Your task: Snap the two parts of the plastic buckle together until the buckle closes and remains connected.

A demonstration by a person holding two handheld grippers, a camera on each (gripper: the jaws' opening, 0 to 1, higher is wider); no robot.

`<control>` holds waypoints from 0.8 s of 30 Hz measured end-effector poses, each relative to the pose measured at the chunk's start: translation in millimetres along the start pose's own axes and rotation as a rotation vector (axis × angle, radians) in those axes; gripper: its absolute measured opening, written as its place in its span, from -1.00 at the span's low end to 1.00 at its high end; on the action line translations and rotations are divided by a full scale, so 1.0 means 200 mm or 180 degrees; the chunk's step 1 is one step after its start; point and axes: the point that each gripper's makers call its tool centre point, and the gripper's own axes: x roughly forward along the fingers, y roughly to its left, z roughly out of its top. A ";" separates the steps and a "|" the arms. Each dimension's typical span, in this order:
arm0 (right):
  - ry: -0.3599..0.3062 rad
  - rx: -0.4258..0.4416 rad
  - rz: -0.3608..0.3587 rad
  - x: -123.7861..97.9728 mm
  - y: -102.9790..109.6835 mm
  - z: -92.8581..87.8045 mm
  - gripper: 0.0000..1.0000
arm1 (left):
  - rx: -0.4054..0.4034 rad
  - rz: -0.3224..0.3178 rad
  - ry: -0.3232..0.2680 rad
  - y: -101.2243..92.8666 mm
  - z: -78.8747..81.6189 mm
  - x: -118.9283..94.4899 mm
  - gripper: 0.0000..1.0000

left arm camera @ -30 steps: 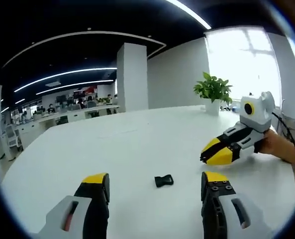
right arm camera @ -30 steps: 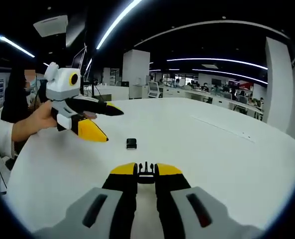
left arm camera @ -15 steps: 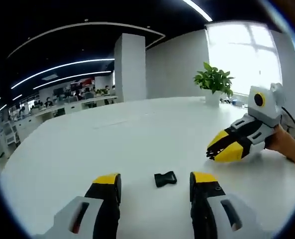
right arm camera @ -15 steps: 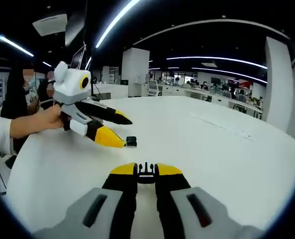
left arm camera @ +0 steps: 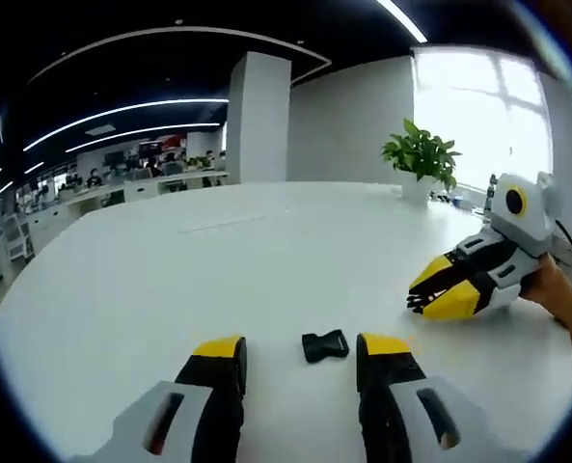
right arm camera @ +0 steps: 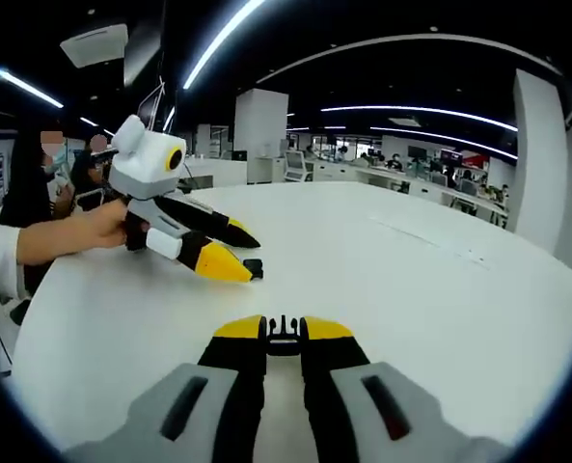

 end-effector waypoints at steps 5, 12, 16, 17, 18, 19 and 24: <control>0.0009 -0.0008 -0.0007 0.00 0.00 0.00 -0.74 | 0.0039 0.0005 0.0015 -0.01 0.00 0.00 -0.23; 0.0043 -0.0019 -0.0022 0.00 -0.01 -0.01 -0.74 | 0.0068 0.0046 0.0017 0.01 0.00 0.01 -0.45; 0.0062 -0.0020 -0.0018 0.01 -0.01 -0.02 -0.74 | 0.0079 0.0055 0.0010 0.02 0.01 0.02 -0.51; 0.0062 -0.0022 -0.0020 0.01 -0.02 -0.02 -0.74 | 0.0094 0.0064 0.0012 0.03 0.00 0.02 -0.55; 0.0066 -0.0029 -0.0024 0.01 -0.02 -0.02 -0.74 | 0.0127 0.0069 0.0017 0.03 0.00 0.01 -0.59; 0.0066 -0.0032 -0.0027 0.01 -0.02 -0.02 -0.74 | 0.0142 0.0068 0.0016 0.02 0.00 0.01 -0.62; 0.0068 -0.0038 -0.0032 0.00 -0.01 -0.02 -0.74 | 0.0180 0.0032 0.0021 0.01 0.00 0.01 -0.64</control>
